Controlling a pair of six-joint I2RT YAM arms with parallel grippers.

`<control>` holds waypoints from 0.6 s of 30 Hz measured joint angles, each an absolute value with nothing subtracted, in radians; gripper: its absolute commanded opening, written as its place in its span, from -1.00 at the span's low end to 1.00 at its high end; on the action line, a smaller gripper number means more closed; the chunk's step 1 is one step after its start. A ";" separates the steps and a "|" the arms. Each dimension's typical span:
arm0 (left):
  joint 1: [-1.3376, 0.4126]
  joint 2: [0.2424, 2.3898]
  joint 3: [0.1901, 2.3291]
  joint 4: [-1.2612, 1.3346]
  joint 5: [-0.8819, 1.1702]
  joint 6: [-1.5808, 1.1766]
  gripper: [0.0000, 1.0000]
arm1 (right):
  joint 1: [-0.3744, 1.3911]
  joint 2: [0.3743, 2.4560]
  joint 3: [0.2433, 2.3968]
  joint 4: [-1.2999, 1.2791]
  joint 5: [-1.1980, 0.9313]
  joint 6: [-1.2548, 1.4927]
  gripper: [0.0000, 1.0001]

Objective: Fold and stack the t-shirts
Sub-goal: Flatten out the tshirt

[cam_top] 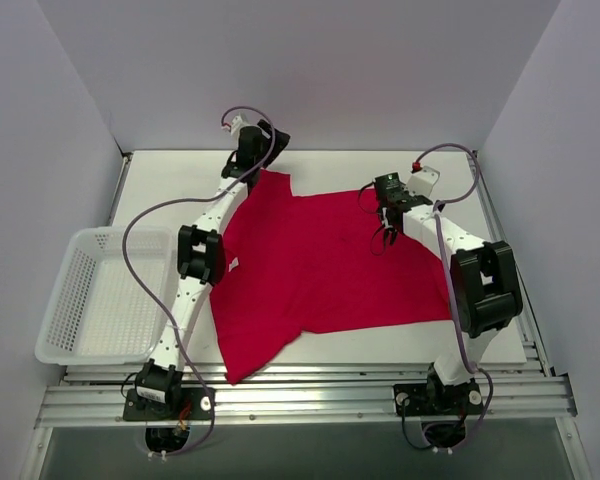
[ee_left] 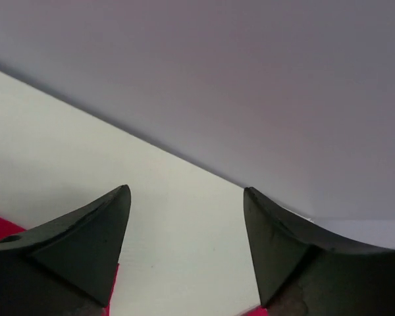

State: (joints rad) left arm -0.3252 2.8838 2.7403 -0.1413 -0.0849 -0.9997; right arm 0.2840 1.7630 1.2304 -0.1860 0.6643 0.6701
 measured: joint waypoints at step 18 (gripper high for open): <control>-0.275 2.025 1.840 0.029 -0.095 -0.783 0.96 | 0.301 1.740 1.196 -0.130 0.681 0.634 -0.36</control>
